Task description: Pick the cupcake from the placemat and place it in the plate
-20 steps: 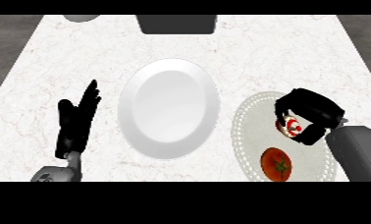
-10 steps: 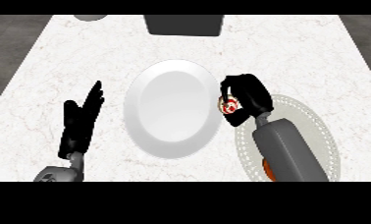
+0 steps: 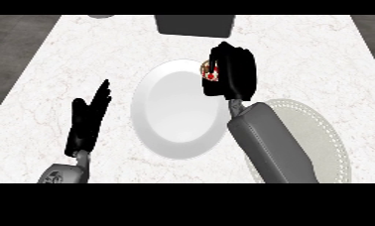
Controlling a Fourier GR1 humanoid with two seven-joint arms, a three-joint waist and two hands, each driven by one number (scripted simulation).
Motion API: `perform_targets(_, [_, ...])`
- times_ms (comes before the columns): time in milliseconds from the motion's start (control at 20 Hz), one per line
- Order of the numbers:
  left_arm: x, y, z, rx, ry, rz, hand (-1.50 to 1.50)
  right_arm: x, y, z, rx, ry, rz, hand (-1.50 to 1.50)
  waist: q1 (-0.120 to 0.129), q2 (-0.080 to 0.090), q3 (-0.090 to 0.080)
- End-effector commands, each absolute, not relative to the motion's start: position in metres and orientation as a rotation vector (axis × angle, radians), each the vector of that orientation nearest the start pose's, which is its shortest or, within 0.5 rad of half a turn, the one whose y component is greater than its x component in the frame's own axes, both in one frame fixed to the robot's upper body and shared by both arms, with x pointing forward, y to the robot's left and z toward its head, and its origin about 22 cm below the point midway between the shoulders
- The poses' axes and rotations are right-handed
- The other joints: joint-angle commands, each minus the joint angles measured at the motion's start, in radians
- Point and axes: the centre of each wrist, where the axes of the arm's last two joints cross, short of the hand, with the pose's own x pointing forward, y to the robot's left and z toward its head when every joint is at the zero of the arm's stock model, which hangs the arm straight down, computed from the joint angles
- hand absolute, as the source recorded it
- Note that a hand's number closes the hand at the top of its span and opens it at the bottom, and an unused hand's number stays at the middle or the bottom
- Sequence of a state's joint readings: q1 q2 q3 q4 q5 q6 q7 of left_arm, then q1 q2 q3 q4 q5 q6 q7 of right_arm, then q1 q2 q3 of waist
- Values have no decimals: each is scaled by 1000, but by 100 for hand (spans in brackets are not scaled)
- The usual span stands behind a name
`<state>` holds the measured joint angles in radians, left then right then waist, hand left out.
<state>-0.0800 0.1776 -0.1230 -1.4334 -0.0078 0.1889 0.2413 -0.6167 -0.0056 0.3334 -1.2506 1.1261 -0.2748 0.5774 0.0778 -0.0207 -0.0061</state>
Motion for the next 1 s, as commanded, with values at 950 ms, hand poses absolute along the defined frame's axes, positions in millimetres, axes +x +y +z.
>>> perform_targets(950, [276, 226, 2, 200, -1307, -81, 0, 331, -5, 75, -1263, -1108, 498, 150, -10, 32, 6])
